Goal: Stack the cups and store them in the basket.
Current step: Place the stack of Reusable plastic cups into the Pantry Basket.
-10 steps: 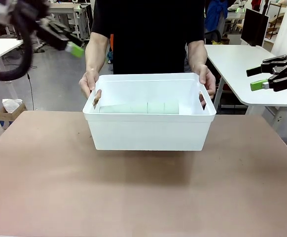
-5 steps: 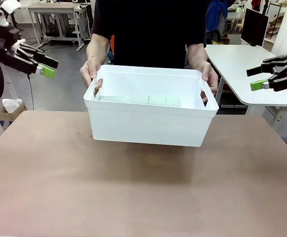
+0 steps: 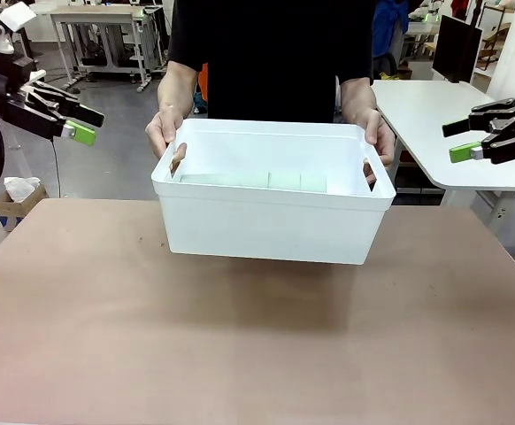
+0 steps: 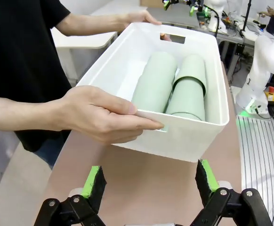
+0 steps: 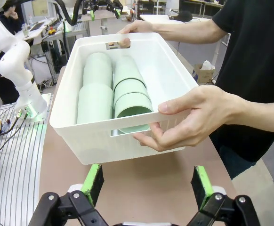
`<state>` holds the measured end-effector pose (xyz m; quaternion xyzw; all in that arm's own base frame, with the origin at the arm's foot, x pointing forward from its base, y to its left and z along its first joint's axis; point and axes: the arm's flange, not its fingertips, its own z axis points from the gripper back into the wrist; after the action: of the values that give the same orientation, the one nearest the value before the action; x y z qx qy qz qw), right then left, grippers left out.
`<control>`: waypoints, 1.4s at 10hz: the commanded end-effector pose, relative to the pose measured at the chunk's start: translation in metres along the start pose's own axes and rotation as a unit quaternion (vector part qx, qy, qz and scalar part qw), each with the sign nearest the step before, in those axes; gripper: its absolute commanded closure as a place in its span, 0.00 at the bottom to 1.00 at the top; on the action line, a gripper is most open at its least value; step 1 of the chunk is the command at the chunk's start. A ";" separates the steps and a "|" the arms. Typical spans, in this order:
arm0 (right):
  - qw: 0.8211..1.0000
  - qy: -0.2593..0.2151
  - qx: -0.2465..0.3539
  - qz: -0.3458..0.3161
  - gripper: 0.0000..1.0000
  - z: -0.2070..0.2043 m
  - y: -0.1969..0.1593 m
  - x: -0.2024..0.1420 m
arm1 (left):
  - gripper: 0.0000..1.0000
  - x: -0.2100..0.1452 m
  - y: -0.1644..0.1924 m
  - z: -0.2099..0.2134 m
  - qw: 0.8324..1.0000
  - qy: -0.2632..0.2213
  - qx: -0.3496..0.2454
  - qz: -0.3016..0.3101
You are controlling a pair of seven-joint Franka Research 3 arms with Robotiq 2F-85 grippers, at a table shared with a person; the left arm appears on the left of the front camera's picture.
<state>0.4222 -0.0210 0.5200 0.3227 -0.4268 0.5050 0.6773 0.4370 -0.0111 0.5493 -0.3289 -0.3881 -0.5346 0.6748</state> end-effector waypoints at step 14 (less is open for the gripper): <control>1.000 -0.008 -0.002 -0.005 0.00 -0.001 0.000 0.005 | 0.00 0.003 0.000 -0.001 1.000 -0.001 0.005 0.006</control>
<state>0.4222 -0.0210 0.5200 0.3227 -0.4268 0.5050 0.6773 0.4372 -0.0117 0.5492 -0.3286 -0.3875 -0.5349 0.6751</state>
